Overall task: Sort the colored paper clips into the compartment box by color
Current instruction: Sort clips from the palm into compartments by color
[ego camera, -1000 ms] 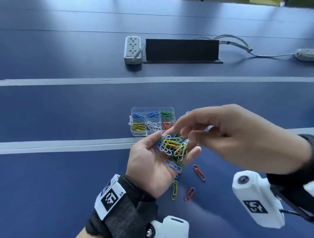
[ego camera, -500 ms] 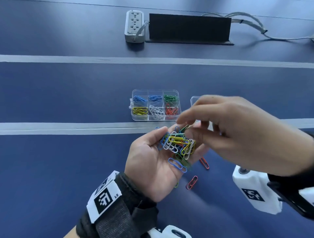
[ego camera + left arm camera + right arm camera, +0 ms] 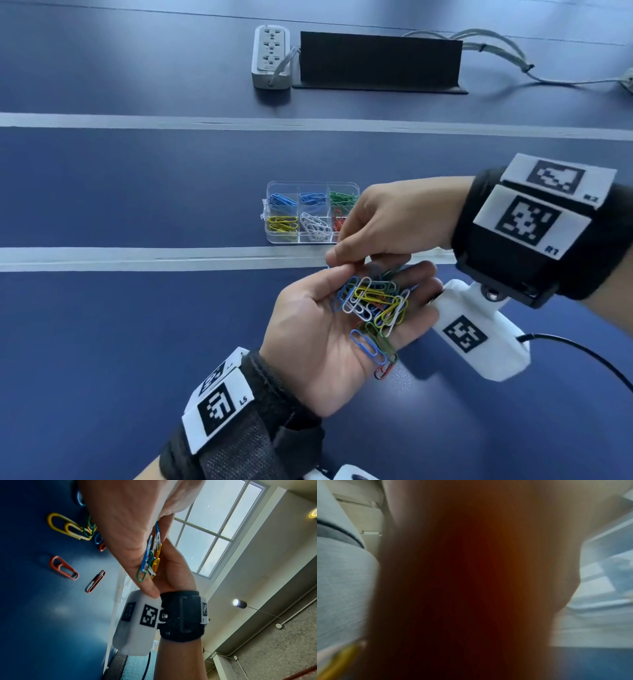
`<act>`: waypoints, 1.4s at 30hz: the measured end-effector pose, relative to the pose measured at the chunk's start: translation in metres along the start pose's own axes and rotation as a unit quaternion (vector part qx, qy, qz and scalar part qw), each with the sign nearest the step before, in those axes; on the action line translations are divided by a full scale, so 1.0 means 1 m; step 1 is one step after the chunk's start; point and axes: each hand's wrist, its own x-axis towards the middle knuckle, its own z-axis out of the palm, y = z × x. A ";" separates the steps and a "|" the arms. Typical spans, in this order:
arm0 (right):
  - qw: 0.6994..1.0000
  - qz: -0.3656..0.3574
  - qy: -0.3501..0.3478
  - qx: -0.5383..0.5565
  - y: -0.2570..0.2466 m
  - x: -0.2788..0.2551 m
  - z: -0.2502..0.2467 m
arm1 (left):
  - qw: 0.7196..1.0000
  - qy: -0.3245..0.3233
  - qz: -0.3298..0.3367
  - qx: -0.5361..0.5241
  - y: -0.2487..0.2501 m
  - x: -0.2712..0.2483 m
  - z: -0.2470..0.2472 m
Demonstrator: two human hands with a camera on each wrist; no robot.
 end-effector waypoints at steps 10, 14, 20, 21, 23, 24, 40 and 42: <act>0.937 -0.139 0.159 0.276 0.010 -0.019 -0.008 | 0.998 0.020 0.049 -0.018 0.009 0.003 -0.005; 0.963 -0.226 0.143 0.013 0.011 -0.044 0.009 | 0.994 0.057 0.093 -0.031 0.015 0.004 -0.008; 0.946 -0.232 0.106 -0.198 0.004 -0.045 0.042 | 0.993 0.076 0.086 0.005 0.015 0.003 -0.011; 0.945 -0.230 0.108 -0.206 0.005 -0.044 0.044 | 0.993 0.080 0.085 0.013 0.015 0.002 -0.011; 0.945 -0.233 0.113 -0.199 0.003 -0.044 0.046 | 0.993 0.081 0.083 0.008 0.014 0.003 -0.009; 0.947 -0.234 0.112 -0.189 0.002 -0.044 0.046 | 0.993 0.080 0.084 0.002 0.014 0.003 -0.010; 0.938 -0.149 0.089 0.301 -0.003 -0.028 0.003 | 0.991 0.032 0.120 -0.040 0.012 0.004 -0.009; 0.913 -0.096 0.074 0.391 0.001 -0.021 -0.001 | 0.992 0.039 0.115 -0.033 0.014 0.004 -0.009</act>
